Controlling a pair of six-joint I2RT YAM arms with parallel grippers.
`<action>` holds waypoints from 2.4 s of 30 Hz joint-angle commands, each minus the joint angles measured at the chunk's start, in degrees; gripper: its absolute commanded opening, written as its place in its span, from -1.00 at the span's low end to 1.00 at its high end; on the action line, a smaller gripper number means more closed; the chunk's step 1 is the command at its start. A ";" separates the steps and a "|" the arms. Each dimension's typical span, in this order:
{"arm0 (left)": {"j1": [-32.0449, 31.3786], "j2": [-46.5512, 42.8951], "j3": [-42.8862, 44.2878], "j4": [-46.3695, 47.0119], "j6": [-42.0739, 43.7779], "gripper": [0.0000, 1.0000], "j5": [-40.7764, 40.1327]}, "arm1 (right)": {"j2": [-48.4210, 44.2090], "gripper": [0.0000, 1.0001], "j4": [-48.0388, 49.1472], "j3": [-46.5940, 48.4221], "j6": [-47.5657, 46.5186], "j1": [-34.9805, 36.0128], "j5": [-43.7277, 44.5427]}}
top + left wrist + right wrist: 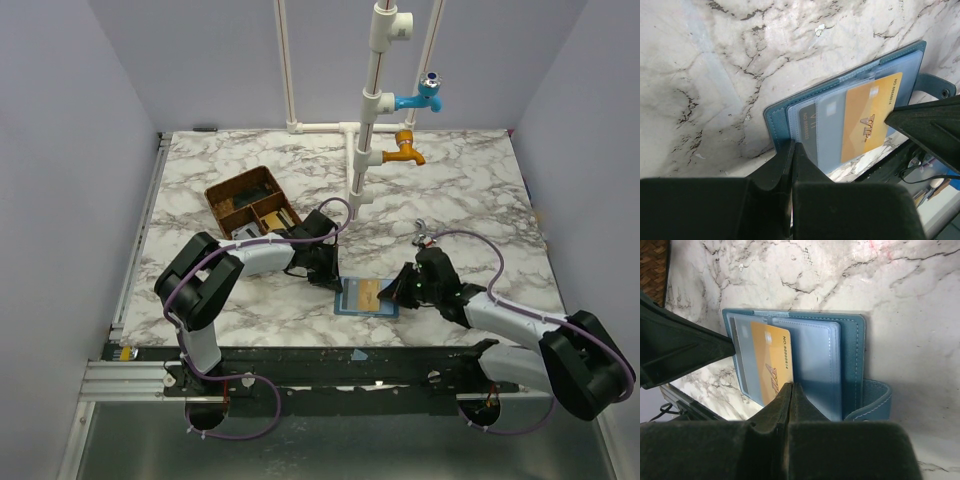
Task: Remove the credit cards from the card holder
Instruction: Remove the credit card from the card holder, then place the credit card in the storage box.
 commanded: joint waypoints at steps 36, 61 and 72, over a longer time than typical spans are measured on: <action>0.43 -0.33 0.75 -4.51 1.70 -1.00 -3.69 | -11.25 -0.99 -15.64 3.74 -3.55 -2.77 3.54; 1.05 -12.84 2.80 -2.79 1.50 0.30 6.49 | -9.90 -0.99 -13.58 10.43 -1.50 -2.80 -2.95; 4.03 -14.68 -2.61 9.80 -6.67 0.38 17.84 | -9.70 -0.99 -9.26 13.84 2.86 -2.77 -9.59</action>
